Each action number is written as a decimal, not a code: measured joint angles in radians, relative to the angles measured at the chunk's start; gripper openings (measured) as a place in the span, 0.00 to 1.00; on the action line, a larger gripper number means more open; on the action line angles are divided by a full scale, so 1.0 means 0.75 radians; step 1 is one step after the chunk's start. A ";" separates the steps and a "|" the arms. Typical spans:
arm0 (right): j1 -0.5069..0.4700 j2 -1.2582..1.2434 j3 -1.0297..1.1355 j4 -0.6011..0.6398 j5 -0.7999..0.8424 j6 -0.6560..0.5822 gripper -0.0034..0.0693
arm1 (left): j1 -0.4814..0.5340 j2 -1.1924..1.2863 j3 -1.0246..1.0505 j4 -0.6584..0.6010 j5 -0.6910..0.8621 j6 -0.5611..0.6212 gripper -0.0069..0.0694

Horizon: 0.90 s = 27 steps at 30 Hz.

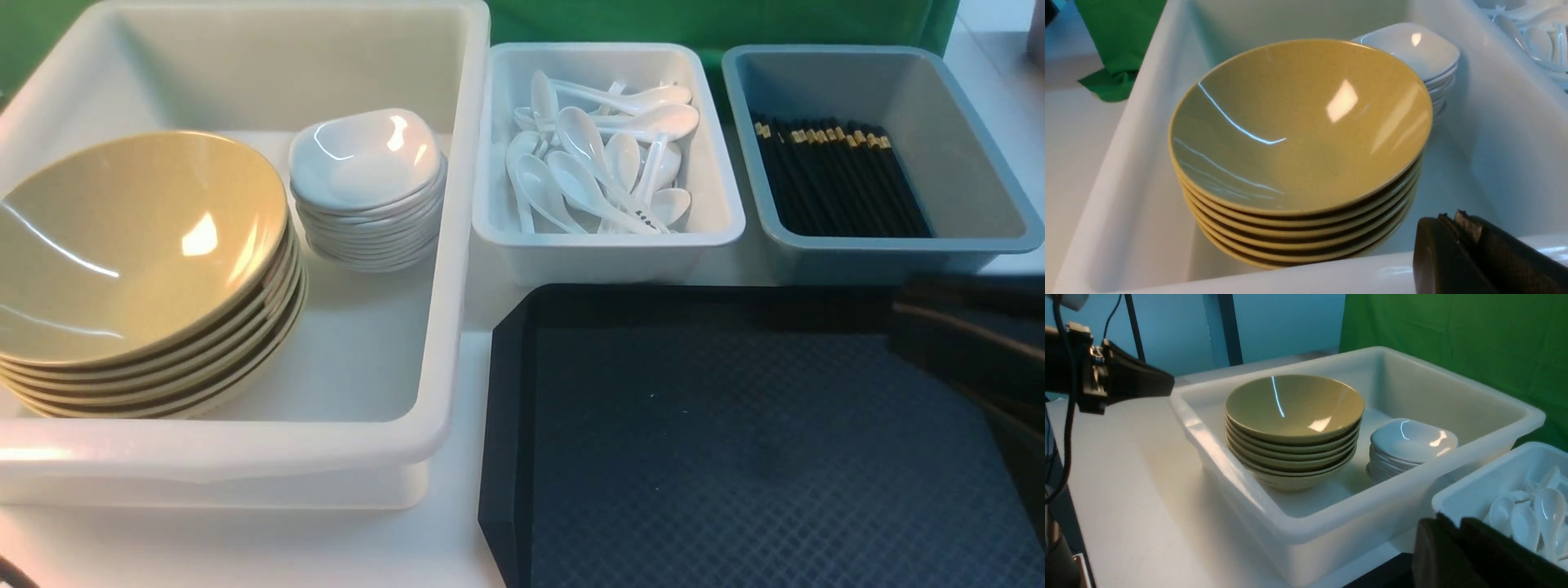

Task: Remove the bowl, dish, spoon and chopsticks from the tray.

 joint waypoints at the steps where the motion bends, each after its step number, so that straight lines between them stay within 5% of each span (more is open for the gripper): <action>1: 0.000 -0.021 0.028 0.002 -0.003 -0.001 0.18 | 0.000 -0.003 0.007 0.000 0.000 0.000 0.08; 23: 0.000 -0.047 0.077 0.005 0.040 0.004 0.22 | 0.000 -0.003 0.012 0.000 0.013 0.001 0.08; 27: 0.000 -0.062 0.162 -0.052 -0.101 0.007 0.16 | 0.000 -0.003 0.012 0.000 0.013 0.001 0.08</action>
